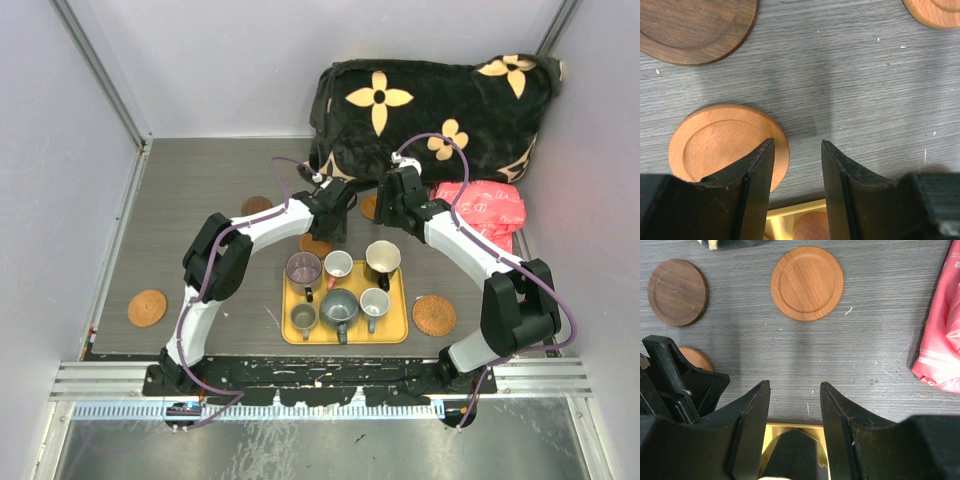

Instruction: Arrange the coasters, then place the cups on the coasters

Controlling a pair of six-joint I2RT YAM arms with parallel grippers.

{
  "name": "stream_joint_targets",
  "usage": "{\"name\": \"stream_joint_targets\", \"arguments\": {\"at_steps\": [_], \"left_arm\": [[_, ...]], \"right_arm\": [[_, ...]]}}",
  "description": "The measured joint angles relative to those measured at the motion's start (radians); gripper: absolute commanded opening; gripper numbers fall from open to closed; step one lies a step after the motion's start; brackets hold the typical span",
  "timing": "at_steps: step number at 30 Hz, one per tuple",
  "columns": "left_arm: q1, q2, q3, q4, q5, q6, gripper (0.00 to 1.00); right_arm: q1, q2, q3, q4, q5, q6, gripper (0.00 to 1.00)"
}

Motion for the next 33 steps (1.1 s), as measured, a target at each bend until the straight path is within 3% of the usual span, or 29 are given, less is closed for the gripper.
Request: {"name": "stream_joint_targets", "arguments": {"at_steps": [14,24,33], "left_arm": [[-0.002,0.009,0.016,-0.002,0.001,0.0,0.46],[-0.006,-0.005,0.018,-0.053,-0.043,0.014,0.52],[0.019,-0.178,-0.031,-0.087,-0.104,0.056,0.54]], "right_arm": [[0.0,0.0,0.0,0.0,0.0,0.0,0.51],[0.0,0.0,0.0,0.0,-0.001,0.0,0.5],[0.0,0.0,0.0,0.0,-0.002,0.001,0.5]]}}
